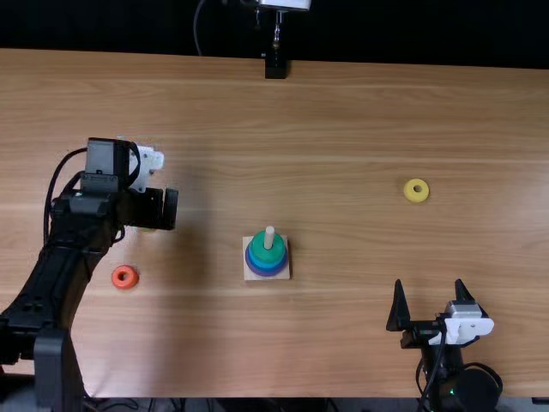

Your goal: Build the Hanoi tower: stack the rings onto the peg from bottom to top in this color order: purple, dark blue, light blue, dark green, light green, yellow, orange.

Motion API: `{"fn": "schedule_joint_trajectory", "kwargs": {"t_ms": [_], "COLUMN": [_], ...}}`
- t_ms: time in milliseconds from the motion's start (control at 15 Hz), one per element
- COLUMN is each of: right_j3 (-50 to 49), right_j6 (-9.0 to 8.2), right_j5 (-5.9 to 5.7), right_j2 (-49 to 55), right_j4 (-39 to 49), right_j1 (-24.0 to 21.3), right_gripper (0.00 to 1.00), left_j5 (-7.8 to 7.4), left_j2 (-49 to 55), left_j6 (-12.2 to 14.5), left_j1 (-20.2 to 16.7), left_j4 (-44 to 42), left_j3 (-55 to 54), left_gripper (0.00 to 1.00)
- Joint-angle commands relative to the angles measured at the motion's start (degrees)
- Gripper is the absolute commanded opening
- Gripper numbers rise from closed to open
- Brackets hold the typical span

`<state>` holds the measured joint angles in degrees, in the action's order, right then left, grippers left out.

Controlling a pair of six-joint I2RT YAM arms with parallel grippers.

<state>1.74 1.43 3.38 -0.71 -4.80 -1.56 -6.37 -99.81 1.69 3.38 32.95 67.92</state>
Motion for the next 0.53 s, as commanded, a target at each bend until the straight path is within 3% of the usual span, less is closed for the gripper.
{"fn": "schedule_joint_trajectory", "kwargs": {"t_ms": [0, 333, 400, 467], "right_j3": [-0.7, -0.7, -0.7, -0.7], "right_j6": [0.04, 0.04, 0.04, 0.04], "right_j5": [-0.74, -0.74, -0.74, -0.74], "right_j2": [0.7, 0.7, 0.7, 0.7], "right_j4": [0.0, 0.0, 0.0, 0.0], "right_j1": [-0.5, -0.5, -0.5, -0.5], "right_gripper": [1.0, 1.0, 1.0, 1.0], "left_j5": [-0.48, 0.68, 2.79, 6.27], "left_j2": [-2.2, -6.0, -6.5, -6.9], "left_j6": [0.4, 0.6, 0.7, 0.8], "left_j1": [0.1, 0.1, 0.1, 0.1], "left_j4": [1.4, 2.6, 2.5, 2.6], "left_j3": [2.0, 2.1, 2.5, 3.5], "left_gripper": [1.0, 1.0, 1.0, 1.0]}}
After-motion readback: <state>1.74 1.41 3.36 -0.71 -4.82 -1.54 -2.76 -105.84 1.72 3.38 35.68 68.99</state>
